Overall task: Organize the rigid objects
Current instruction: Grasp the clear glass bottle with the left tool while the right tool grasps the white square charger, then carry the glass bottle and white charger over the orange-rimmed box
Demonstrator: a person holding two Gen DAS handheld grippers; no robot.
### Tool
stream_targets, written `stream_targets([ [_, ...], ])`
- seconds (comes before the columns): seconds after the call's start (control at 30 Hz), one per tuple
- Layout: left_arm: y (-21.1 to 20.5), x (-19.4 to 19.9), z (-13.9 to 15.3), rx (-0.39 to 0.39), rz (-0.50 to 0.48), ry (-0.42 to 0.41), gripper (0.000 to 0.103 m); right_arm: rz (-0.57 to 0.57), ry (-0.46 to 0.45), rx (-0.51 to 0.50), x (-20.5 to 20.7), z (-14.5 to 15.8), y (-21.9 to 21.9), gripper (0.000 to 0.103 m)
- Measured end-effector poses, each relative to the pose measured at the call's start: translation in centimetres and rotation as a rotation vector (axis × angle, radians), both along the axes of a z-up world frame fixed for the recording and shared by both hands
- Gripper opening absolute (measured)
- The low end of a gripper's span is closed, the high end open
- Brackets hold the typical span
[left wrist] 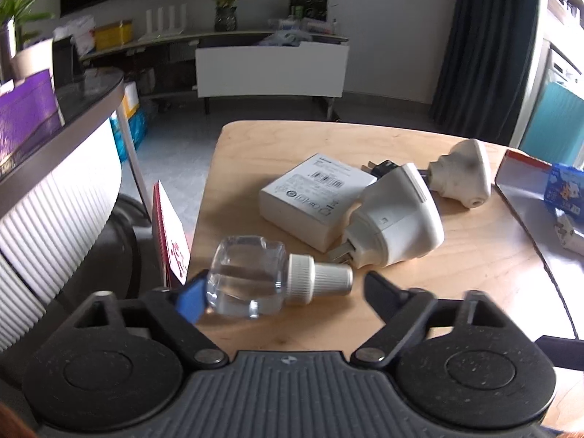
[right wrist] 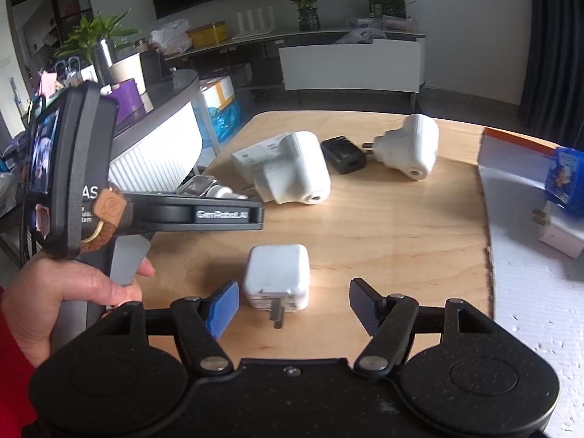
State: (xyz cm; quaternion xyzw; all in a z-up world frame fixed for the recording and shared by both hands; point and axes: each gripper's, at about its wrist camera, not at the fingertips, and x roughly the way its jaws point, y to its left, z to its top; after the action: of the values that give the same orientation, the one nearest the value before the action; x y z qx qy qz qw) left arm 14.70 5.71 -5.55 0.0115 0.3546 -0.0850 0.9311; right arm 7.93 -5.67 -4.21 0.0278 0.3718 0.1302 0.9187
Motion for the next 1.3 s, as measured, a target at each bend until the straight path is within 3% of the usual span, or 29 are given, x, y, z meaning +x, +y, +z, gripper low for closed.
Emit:
stream_targets([
  [0.27,0.3,-1.0,0.2,-0.024,-0.029,-0.004,0.078,0.011,0.003,-0.02,1.6,-1.2,1.5,0.078],
  [0.33,0.5,-1.1,0.2,-0.031,-0.018,-0.002,0.078,0.01,0.02,-0.023,1.9,-1.7,1.5,0.066],
  [0.37,0.7,-1.1,0.2,-0.037,-0.011,-0.002,0.078,0.01,0.002,-0.03,1.7,-1.7,1.5,0.052],
  [0.4,0.8,-1.1,0.3,-0.042,-0.005,-0.001,0.078,0.013,-0.002,-0.033,1.7,-1.7,1.5,0.051],
  [0.67,1.0,-2.7,1.6,-0.08,-0.001,-0.025,0.078,-0.016,-0.036,-0.015,0.5,-1.0,0.2,0.051],
  [1.1,-1.2,-6.6,4.0,-0.091,0.004,-0.072,0.078,-0.068,-0.157,-0.025,-2.6,2.9,-3.2,0.051],
  [1.3,-2.7,-8.1,4.0,-0.101,0.037,-0.047,0.078,-0.105,-0.174,-0.019,-3.9,3.9,-5.4,0.051],
])
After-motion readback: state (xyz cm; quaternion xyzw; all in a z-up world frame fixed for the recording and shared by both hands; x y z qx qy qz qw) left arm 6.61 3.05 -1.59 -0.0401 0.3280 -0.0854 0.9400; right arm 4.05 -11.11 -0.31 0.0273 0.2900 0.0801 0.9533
